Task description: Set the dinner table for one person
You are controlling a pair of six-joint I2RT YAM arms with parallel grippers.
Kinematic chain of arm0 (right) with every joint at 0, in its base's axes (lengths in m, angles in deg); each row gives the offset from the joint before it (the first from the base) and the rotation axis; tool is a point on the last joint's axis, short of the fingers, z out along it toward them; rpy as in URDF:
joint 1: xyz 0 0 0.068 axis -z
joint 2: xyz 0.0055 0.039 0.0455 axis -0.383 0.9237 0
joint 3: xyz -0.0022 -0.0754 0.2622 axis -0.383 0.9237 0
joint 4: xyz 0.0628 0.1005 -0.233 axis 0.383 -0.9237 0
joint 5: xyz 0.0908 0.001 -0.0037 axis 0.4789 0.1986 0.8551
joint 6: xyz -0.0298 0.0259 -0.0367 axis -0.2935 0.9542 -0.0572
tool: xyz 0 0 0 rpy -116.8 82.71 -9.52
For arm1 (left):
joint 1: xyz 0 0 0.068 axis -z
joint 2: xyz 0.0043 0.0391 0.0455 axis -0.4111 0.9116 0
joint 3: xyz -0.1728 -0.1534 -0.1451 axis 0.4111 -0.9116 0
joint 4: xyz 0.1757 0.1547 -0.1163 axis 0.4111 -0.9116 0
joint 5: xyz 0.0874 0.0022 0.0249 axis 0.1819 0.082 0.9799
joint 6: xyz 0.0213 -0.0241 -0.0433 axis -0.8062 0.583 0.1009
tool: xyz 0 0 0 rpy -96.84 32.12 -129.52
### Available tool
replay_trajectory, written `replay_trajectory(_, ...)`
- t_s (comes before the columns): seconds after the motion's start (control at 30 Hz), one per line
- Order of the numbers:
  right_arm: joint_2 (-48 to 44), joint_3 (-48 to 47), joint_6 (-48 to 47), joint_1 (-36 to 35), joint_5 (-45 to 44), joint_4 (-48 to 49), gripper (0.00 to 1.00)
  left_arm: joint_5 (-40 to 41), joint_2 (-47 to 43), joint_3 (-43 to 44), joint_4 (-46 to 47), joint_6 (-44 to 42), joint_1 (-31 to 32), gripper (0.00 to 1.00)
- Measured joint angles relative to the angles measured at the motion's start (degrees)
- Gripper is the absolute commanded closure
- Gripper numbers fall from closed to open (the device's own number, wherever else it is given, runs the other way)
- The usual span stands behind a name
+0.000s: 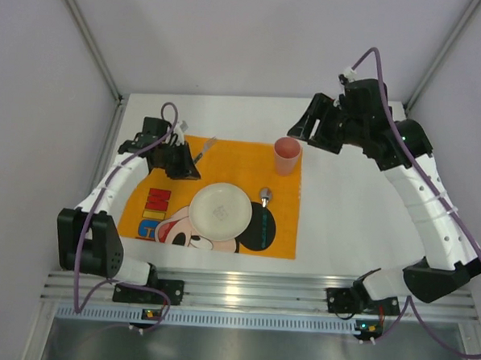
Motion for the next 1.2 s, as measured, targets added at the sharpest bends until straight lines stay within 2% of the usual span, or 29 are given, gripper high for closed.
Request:
replay_trajectory(0.3, -2.9, 5.0, -0.8, 0.8, 0.9, -1.3, 0.36, 1.0, -6.3, -9.9, 0.2, 3.2, -10.2, 1.00)
replay_trajectory(0.6, -2.8, 6.4, -2.5, 1.9, 2.1, -1.7, 0.37, 1.5, -11.9, -19.0, -0.2, 8.7, -12.5, 1.00)
replay_trajectory(0.73, -2.9, 7.2, -3.1, 2.3, 2.6, -1.6, 0.37, 0.8, -11.3, -19.1, -0.6, 10.2, -12.7, 1.00)
replay_trajectory(1.0, -2.9, 10.5, -4.5, 3.3, 3.3, -2.3, 0.38, -5.6, -5.2, -21.4, 1.4, 12.1, -14.0, 1.00)
replay_trajectory(1.17, -2.9, 11.5, -5.4, 4.7, 3.8, -2.5, 0.38, -9.0, -4.2, -21.5, 1.4, 12.0, -16.6, 0.89)
replay_trajectory(1.2, -2.9, 11.7, -5.6, 5.0, 3.8, -2.6, 0.38, -9.3, -4.1, -21.5, 1.4, 12.0, -17.0, 0.82)
